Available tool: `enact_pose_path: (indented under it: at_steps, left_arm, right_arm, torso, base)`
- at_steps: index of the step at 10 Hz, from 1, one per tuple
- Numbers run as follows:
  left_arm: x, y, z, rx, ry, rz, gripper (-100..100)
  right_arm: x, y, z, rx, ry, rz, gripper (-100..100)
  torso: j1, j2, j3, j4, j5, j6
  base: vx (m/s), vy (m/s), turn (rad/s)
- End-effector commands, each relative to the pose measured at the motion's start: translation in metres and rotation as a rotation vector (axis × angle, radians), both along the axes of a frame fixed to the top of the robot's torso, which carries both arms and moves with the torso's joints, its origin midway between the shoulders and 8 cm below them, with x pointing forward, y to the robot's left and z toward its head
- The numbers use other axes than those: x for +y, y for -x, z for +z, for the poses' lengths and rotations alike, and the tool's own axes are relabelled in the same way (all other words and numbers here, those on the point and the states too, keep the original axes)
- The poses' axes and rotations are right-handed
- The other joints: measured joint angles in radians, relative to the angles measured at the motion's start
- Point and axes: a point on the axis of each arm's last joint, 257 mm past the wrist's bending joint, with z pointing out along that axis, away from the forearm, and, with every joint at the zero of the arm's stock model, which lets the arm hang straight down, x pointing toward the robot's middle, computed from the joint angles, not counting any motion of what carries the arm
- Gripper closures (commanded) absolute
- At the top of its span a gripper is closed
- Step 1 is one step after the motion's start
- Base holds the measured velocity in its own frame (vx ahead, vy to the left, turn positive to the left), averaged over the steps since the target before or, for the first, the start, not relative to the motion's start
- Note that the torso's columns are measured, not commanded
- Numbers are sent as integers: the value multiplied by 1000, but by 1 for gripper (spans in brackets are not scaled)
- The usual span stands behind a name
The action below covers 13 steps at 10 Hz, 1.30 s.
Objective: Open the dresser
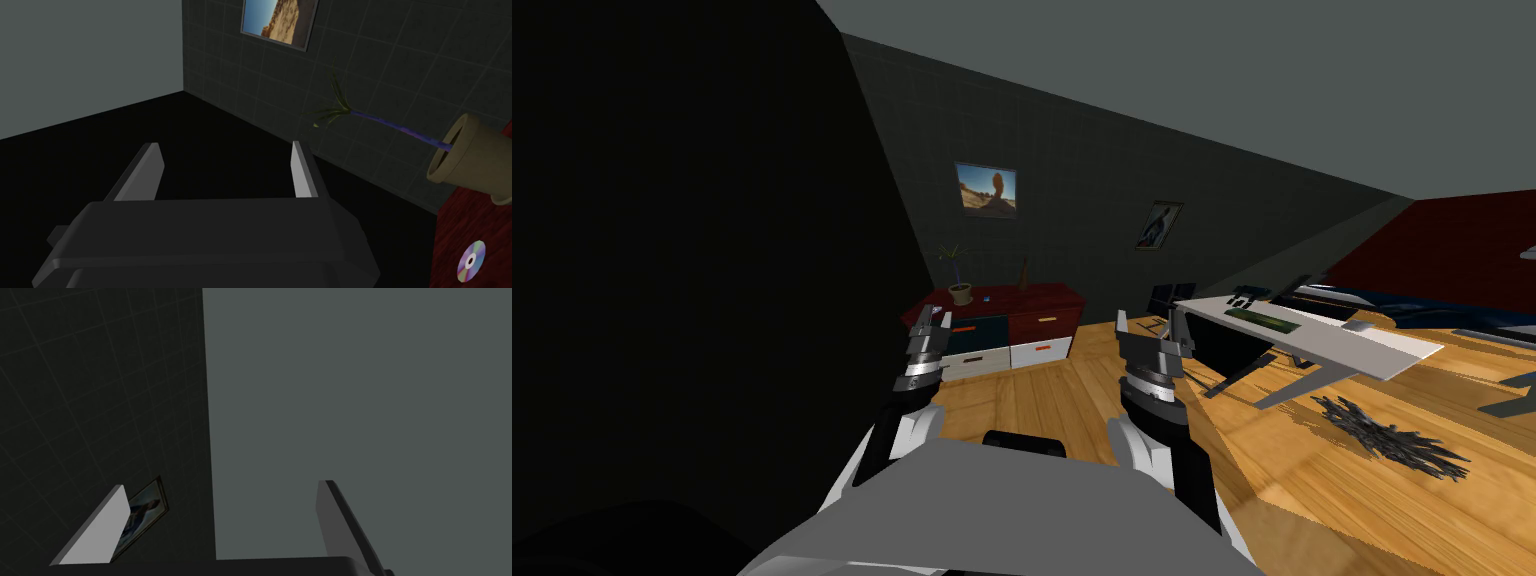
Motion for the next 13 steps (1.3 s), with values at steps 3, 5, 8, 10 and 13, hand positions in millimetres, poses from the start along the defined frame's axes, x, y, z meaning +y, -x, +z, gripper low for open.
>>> enact_pose_path:
  at_steps: [3, 5, 8, 10, 13]
  left_arm:
    - [0, 0, 0, 0, 0, 0, 0]
    - [0, 0, 0, 0, 0, 0, 0]
    - [0, 0, 0, 0, 0, 0, 0]
    - [-3, -3, -3, 12, -27, -14, -100]
    - [-5, -11, -18, 49, -77, -35, -100]
  right_arm:
    - [0, 0, 0, 0, 0, 0, 0]
    - [0, 0, 0, 0, 0, 0, 0]
    - [0, 0, 0, 0, 0, 0, 0]
    - [0, 0, 0, 0, 0, 0, 0]
    - [0, 0, 0, 0, 0, 0, 0]
  torso:
    - [0, 175, -351, 176, 0, 0]
    - [0, 322, -644, 322, 0, 0]
    - [0, 544, -1087, 544, 0, 0]
    - [0, 691, -1382, 691, 0, 0]
    - [-2, 734, -1477, 736, -1, 0]
  base:
    - [0, 0, 0]
    - [0, 0, 0]
    - [0, 0, 0]
    - [11, -11, 1]
    - [65, -64, 6]
